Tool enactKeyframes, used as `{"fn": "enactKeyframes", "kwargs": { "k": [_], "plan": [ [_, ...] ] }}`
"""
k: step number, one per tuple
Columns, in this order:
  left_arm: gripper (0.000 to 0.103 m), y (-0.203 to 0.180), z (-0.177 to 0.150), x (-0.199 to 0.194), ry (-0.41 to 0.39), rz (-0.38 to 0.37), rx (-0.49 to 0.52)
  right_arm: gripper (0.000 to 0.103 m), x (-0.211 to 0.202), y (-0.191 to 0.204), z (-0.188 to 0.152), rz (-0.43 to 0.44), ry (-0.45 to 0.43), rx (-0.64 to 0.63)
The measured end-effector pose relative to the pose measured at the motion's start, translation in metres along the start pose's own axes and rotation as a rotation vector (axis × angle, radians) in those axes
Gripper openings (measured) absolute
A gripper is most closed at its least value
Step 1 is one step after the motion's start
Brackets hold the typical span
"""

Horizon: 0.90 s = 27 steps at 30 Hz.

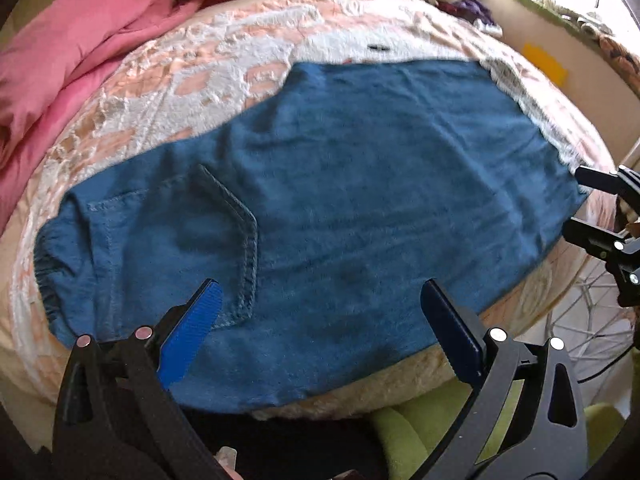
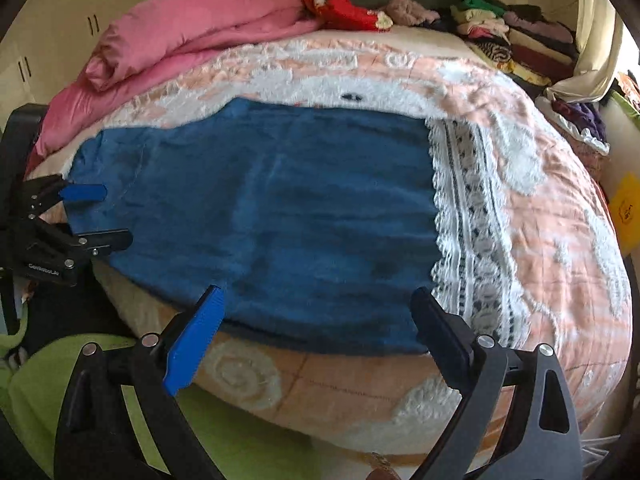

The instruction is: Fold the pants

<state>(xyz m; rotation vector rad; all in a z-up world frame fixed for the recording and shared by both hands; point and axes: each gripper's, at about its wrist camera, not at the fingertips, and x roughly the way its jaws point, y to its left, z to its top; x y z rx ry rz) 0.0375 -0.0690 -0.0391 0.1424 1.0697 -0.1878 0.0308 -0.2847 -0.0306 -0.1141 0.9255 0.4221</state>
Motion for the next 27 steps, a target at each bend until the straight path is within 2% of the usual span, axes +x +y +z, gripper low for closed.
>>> {"fn": "enactKeyframes", "kwargs": {
  "k": [3, 7, 11, 18, 27],
  "plan": [
    [0.093, 0.004, -0.004, 0.014, 0.048, -0.005, -0.017, 0.094, 0.014, -0.006, -0.007, -0.007, 0.078, 0.039],
    [0.093, 0.006, -0.006, 0.014, 0.046, -0.016, -0.023, 0.093, 0.011, -0.002, -0.007, -0.011, 0.084, 0.034],
    [0.093, 0.006, -0.005, 0.003, 0.022, -0.026, -0.030, 0.093, -0.006, -0.006, -0.002, 0.045, 0.032, 0.087],
    [0.093, 0.002, 0.004, -0.027, -0.061, -0.025, -0.023, 0.094, -0.026, -0.016, 0.003, 0.041, -0.022, 0.112],
    [0.093, -0.010, 0.026, -0.050, -0.105, -0.023, 0.007, 0.095, -0.057, -0.036, 0.008, 0.026, -0.119, 0.148]
  ]
}}
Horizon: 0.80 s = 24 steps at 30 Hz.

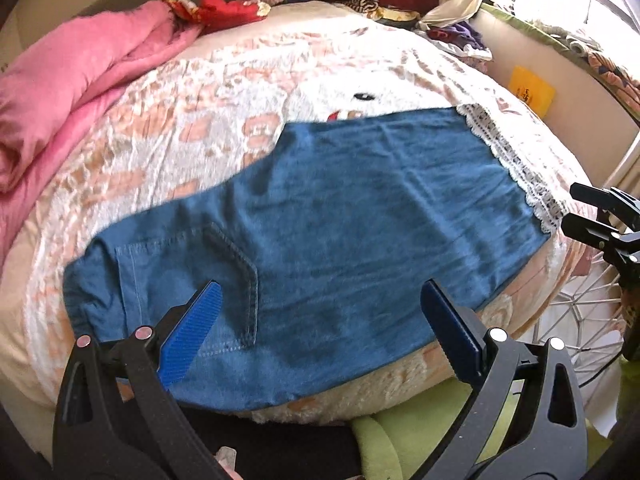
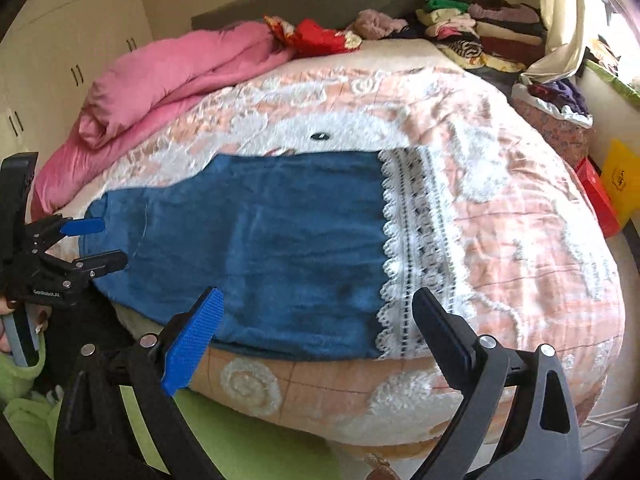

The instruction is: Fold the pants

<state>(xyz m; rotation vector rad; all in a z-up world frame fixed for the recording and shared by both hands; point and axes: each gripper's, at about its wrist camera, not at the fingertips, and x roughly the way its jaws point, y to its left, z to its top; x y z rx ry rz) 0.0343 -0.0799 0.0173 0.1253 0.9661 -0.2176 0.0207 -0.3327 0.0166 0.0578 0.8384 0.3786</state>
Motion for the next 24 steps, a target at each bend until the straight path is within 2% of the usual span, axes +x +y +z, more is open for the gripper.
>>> {"fn": "enactKeyframes", "kwargs": {
  "k": [11, 19, 24],
  "plan": [
    [0.093, -0.035, 0.049, -0.009, -0.048, -0.031, 0.093, 0.095, -0.027, -0.035, -0.001, -0.048, -0.050, 0.061],
    [0.093, -0.057, 0.083, 0.001, -0.056, -0.055, 0.142, 0.095, -0.036, -0.055, -0.008, -0.072, -0.063, 0.103],
    [0.093, -0.079, 0.099, 0.016, -0.053, -0.079, 0.230, 0.095, -0.030, -0.062, -0.015, -0.069, -0.050, 0.121]
  ]
}}
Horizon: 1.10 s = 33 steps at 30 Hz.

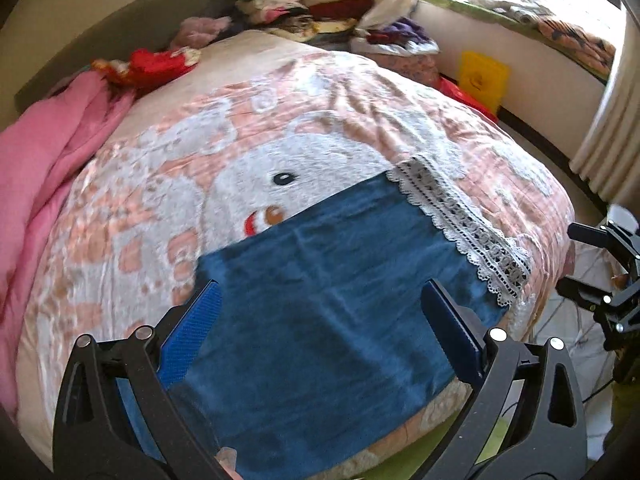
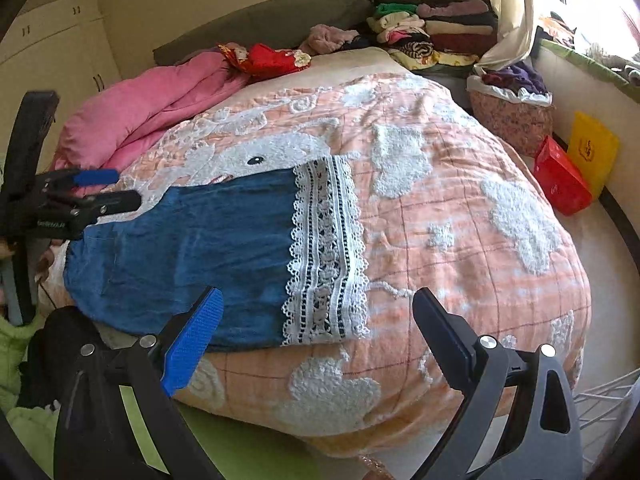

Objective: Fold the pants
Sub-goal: 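Grasp the lace-trimmed leg hem with the left tool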

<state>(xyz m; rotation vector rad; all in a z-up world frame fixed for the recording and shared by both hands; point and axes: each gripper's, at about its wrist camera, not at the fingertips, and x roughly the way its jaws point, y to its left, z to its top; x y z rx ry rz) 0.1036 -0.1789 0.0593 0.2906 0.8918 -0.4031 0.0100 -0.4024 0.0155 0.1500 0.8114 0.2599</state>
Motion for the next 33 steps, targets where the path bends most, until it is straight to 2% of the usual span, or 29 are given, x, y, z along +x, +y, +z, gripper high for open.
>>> {"fn": "enactKeyframes", "kwargs": {
  "k": [4, 7, 18, 29, 31, 33],
  "plan": [
    [0.093, -0.014, 0.014, 0.019, 0.001, -0.034, 0.065, 0.095, 0.009, -0.003, -0.006, 0.005, 0.026, 0.014],
    [0.093, -0.016, 0.024, 0.038, 0.021, -0.068, 0.059, 0.095, 0.017, -0.007, -0.012, 0.010, 0.046, 0.035],
    [0.093, -0.017, 0.047, 0.097, 0.033, -0.104, 0.103, 0.095, 0.046, -0.015, -0.024, 0.086, 0.090, 0.106],
    [0.093, -0.025, 0.066, 0.132, 0.047, -0.148, 0.133, 0.094, 0.069, -0.017, -0.023, 0.108, 0.094, 0.123],
    [0.093, -0.027, 0.067, 0.141, 0.058, -0.167, 0.140, 0.088, 0.071, -0.019, -0.022, 0.118, 0.080, 0.136],
    [0.090, -0.027, 0.067, 0.151, 0.076, -0.185, 0.140, 0.072, 0.072, -0.021, -0.020, 0.143, 0.070, 0.155]
  ]
}}
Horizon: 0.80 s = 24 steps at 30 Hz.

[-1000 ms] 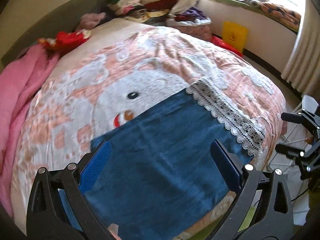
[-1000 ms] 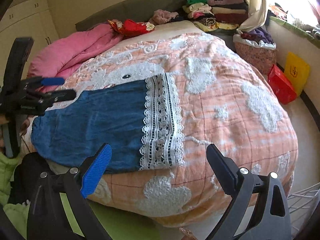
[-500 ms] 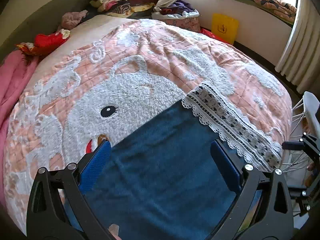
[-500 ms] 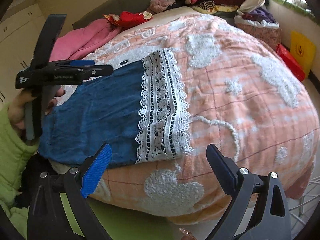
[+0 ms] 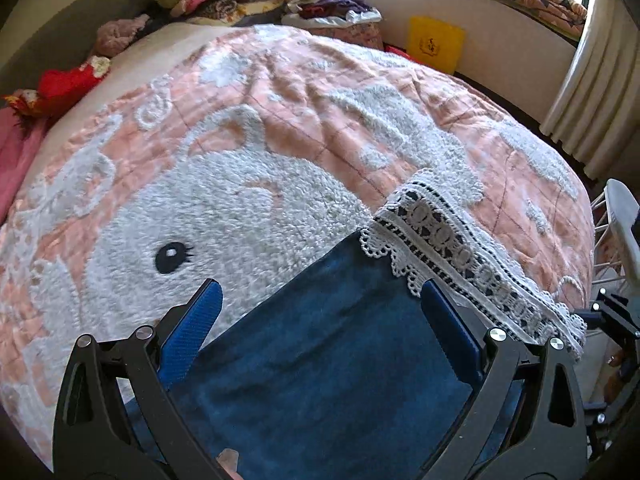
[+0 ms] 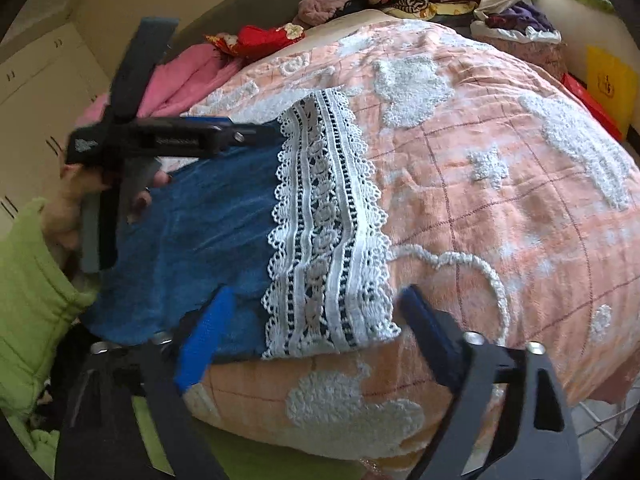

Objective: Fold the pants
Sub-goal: 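Grasp the lace-trimmed leg hem with the left tool, then lift the lace hem with the left tool and fold it over toward the waistband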

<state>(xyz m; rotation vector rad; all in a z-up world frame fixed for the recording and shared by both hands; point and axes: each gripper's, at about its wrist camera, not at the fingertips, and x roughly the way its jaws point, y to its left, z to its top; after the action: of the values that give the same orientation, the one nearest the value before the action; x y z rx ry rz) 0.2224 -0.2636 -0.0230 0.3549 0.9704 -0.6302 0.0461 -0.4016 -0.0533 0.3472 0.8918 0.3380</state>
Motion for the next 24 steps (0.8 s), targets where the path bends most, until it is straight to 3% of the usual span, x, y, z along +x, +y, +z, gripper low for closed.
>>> {"fn": "enactKeyframes", "kwargs": {
  "k": [3, 9, 11, 12, 13, 15, 17, 24],
  "plan": [
    [0.067, 0.002, 0.002, 0.012, 0.018, -0.042, 0.002, 0.069, 0.000, 0.000, 0.004, 0.044, -0.008, 0.011],
    [0.052, 0.002, 0.000, 0.016, 0.006, -0.115, -0.023, 0.070, 0.013, -0.006, 0.006, 0.092, 0.001, 0.023],
    [0.040, 0.000, -0.001, 0.015, 0.001, -0.142, -0.029, 0.069, 0.017, -0.005, 0.008, 0.094, -0.008, 0.012],
    [0.024, -0.002, -0.001, 0.014, 0.002, -0.157, -0.030, 0.068, 0.019, -0.003, 0.009, 0.098, -0.013, 0.004],
    [0.018, -0.005, -0.001, 0.014, 0.005, -0.172, -0.031, 0.064, 0.019, -0.003, 0.010, 0.096, -0.013, -0.001],
    [0.012, -0.012, -0.001, 0.016, 0.015, -0.149, -0.006, 0.042, 0.022, -0.001, 0.014, 0.097, -0.009, -0.015],
    [0.011, -0.017, -0.003, 0.015, 0.007, -0.131, 0.012, 0.033, 0.022, 0.001, 0.015, 0.114, -0.002, -0.029],
    [0.006, -0.004, -0.008, 0.001, -0.053, -0.181, -0.048, 0.029, 0.011, 0.030, 0.025, 0.112, -0.028, -0.111]
  ]
}}
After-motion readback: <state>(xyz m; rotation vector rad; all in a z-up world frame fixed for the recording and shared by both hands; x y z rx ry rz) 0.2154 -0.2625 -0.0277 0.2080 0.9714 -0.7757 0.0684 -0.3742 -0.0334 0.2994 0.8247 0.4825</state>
